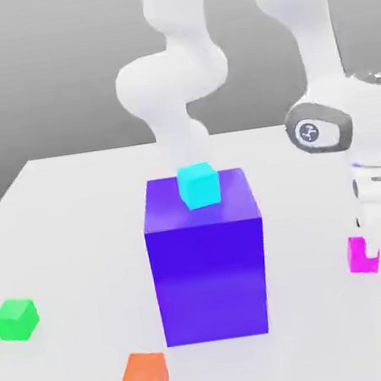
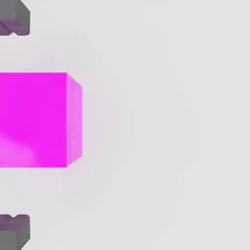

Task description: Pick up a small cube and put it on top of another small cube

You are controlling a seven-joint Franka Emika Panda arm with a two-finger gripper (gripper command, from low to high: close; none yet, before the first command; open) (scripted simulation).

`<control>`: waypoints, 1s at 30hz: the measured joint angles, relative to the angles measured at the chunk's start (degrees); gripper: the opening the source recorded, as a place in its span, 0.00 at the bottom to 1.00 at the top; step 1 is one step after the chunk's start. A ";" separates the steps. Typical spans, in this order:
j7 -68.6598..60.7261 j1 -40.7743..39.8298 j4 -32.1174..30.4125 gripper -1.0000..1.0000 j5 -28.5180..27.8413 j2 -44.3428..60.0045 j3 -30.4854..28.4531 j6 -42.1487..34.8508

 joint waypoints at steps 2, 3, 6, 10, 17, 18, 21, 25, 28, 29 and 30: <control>0.44 0.80 0.28 0.00 -0.51 1.42 -0.91 1.14; 0.45 0.80 0.28 0.00 -0.53 1.42 -0.91 1.14; 0.57 0.78 0.28 0.00 -0.64 1.41 -0.90 1.10; -0.68 -0.58 -0.36 0.00 0.83 -1.65 0.80 -1.35; -5.94 -5.30 0.77 0.00 6.39 -9.86 1.97 -10.00; -6.26 -6.92 1.81 0.00 6.16 -9.49 0.20 -10.60; -7.29 -12.30 4.94 0.00 5.51 -8.22 -5.63 -12.27; -8.62 -19.25 8.71 0.00 4.73 -6.82 -13.14 -14.26; -9.65 -23.94 10.31 0.00 4.74 -6.58 -17.90 -15.50; -9.98 -25.46 10.73 0.00 4.79 -6.60 -19.41 -15.89; -10.31 -26.96 11.11 0.00 4.83 -6.64 -20.91 -16.28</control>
